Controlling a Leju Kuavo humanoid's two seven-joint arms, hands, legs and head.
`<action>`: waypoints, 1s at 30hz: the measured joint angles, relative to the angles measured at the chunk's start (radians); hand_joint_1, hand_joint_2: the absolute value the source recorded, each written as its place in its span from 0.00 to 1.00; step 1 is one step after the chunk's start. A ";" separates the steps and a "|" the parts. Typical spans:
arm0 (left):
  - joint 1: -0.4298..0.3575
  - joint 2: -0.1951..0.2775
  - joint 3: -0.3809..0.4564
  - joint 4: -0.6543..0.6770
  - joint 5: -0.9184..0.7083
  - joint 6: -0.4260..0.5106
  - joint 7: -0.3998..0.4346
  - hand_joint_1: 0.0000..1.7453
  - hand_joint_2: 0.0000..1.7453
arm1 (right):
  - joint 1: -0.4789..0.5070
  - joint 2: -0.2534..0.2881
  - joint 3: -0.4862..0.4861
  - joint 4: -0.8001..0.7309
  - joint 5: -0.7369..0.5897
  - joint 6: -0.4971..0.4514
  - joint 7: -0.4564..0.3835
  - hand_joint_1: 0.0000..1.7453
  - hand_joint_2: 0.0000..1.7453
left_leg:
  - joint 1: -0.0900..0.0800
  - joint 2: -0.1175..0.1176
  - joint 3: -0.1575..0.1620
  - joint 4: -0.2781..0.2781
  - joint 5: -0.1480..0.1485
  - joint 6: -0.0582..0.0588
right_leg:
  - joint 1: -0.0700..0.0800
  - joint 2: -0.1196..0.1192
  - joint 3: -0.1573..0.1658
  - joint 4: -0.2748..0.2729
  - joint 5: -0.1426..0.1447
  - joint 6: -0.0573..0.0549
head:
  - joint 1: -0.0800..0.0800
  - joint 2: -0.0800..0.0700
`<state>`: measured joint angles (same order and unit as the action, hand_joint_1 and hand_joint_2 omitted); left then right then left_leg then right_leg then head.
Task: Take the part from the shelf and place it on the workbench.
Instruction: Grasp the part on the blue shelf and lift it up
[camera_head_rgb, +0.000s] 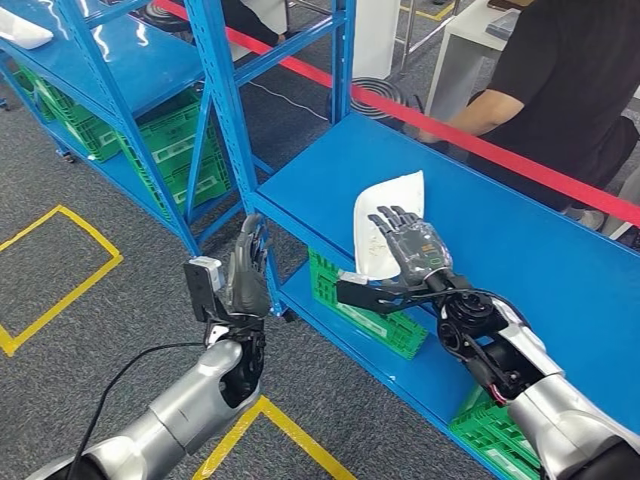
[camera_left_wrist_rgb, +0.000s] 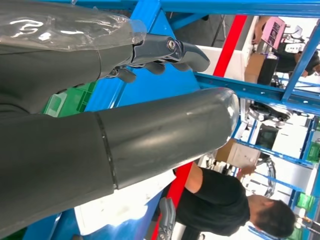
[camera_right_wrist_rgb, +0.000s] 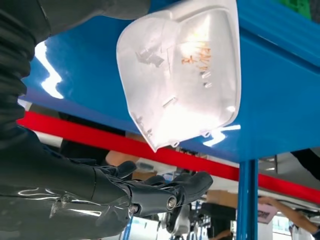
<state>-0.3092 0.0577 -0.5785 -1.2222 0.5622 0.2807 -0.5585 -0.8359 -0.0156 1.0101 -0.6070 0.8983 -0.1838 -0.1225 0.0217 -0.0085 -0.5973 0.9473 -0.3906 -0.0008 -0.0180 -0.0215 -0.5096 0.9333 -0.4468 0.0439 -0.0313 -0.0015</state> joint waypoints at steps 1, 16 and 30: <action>0.000 0.000 0.000 0.000 0.000 -0.001 0.000 0.00 0.00 | 0.000 0.002 -0.002 0.002 -0.004 0.004 -0.002 0.00 1.00 | 0.000 0.000 0.000 0.000 0.000 0.000 | 0.000 0.000 0.000 0.000 0.000 0.000 | 0.000 0.000; 0.001 0.000 0.000 0.000 -0.004 -0.010 0.005 0.00 0.00 | 0.008 0.010 -0.013 0.026 -0.055 0.057 0.000 0.00 1.00 | 0.000 0.000 0.000 0.000 0.000 0.000 | 0.000 0.000 0.000 0.000 0.000 0.000 | 0.000 0.000; 0.001 0.000 0.000 0.000 -0.008 -0.017 0.007 0.00 0.00 | 0.018 0.019 -0.012 0.040 -0.067 0.079 -0.011 0.00 1.00 | 0.000 0.000 0.000 0.000 0.000 0.000 | 0.000 0.000 0.000 0.000 0.000 0.000 | 0.000 0.000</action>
<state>-0.3084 0.0580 -0.5783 -1.2222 0.5544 0.2641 -0.5512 -0.8178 0.0030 0.9979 -0.5669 0.8314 -0.1051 -0.1332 0.0217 -0.0085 -0.5973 0.9473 -0.3906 -0.0008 -0.0180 -0.0215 -0.5095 0.9333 -0.4468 0.0439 -0.0311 -0.0015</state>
